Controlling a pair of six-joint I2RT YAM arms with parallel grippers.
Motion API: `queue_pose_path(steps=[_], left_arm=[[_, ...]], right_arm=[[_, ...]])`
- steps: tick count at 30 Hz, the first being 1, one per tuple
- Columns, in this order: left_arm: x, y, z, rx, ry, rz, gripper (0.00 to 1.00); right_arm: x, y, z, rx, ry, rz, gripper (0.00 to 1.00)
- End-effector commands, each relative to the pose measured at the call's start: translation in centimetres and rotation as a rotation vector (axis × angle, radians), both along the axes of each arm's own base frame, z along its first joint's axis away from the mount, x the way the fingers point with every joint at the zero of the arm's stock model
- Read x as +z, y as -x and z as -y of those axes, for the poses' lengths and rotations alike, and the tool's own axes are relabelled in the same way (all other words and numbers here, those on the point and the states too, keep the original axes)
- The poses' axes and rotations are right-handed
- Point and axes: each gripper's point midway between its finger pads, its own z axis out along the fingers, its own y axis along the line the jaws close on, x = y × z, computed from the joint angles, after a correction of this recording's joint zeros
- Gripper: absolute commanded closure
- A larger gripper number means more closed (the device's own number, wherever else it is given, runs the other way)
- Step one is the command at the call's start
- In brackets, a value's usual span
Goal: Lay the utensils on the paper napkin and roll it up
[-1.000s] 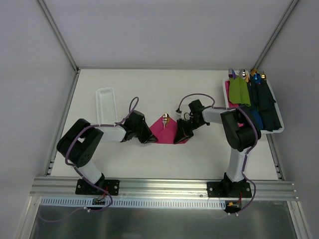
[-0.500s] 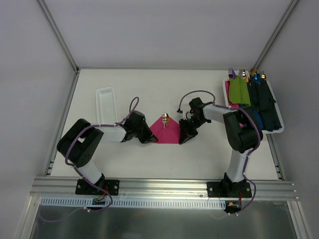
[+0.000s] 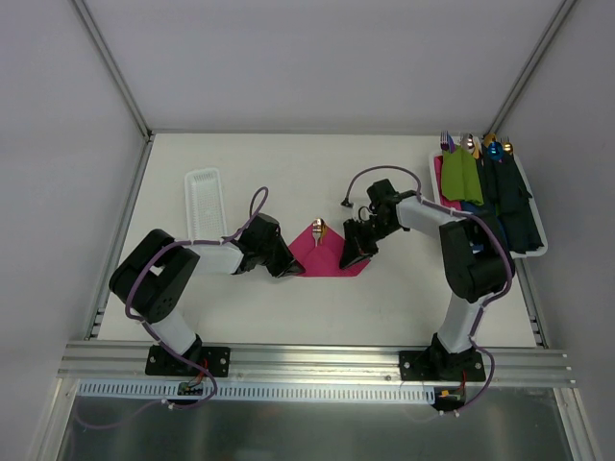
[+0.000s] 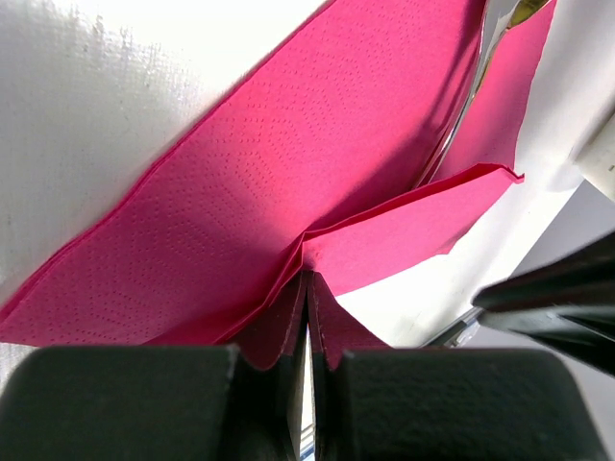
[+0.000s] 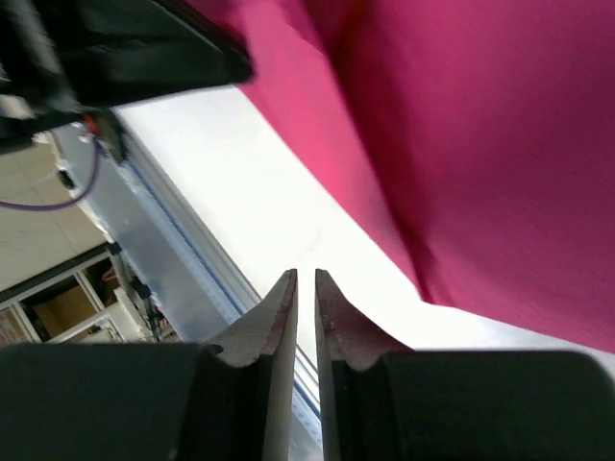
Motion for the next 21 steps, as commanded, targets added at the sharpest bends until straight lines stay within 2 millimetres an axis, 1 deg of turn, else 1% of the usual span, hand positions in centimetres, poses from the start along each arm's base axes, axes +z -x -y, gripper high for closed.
queue_pose_path(steps=[1, 3, 6, 7, 11, 15, 18, 21], left_arm=[[-4.3, 3.1, -4.1, 0.007, -0.208, -0.097, 1.0], [-4.2, 3.0, -4.0, 0.007, -0.205, -0.096, 1.0], [-4.1, 3.0, -4.0, 0.004, -0.203, -0.093, 1.0], [-4.1, 3.0, -4.0, 0.004, -0.203, -0.09, 1.0], [-3.9, 3.0, -3.7, -0.013, -0.198, -0.086, 1.0], [-3.5, 2.7, -3.6, -0.024, -0.192, -0.066, 1.0], [-2.9, 2.5, -3.5, -0.042, -0.185, -0.04, 1.0], [-1.8, 2.1, -3.2, -0.07, -0.172, 0.013, 0.98]], right_arm=[[3.8, -1.1, -2.9, -0.023, -0.141, 0.032, 0.84], [3.5, -1.0, -3.4, -0.032, -0.14, 0.008, 0.84], [2.3, -0.8, -3.9, -0.032, -0.126, -0.019, 0.84], [1.5, -0.7, -4.0, -0.029, -0.106, -0.023, 0.84], [-0.7, -0.7, -3.8, -0.032, -0.05, -0.044, 0.84], [-2.4, -0.9, -3.2, -0.04, 0.01, -0.044, 0.84], [-3.1, -1.0, -2.9, -0.044, 0.041, -0.04, 0.85], [-3.6, -1.1, -2.6, -0.04, 0.065, -0.041, 0.85]])
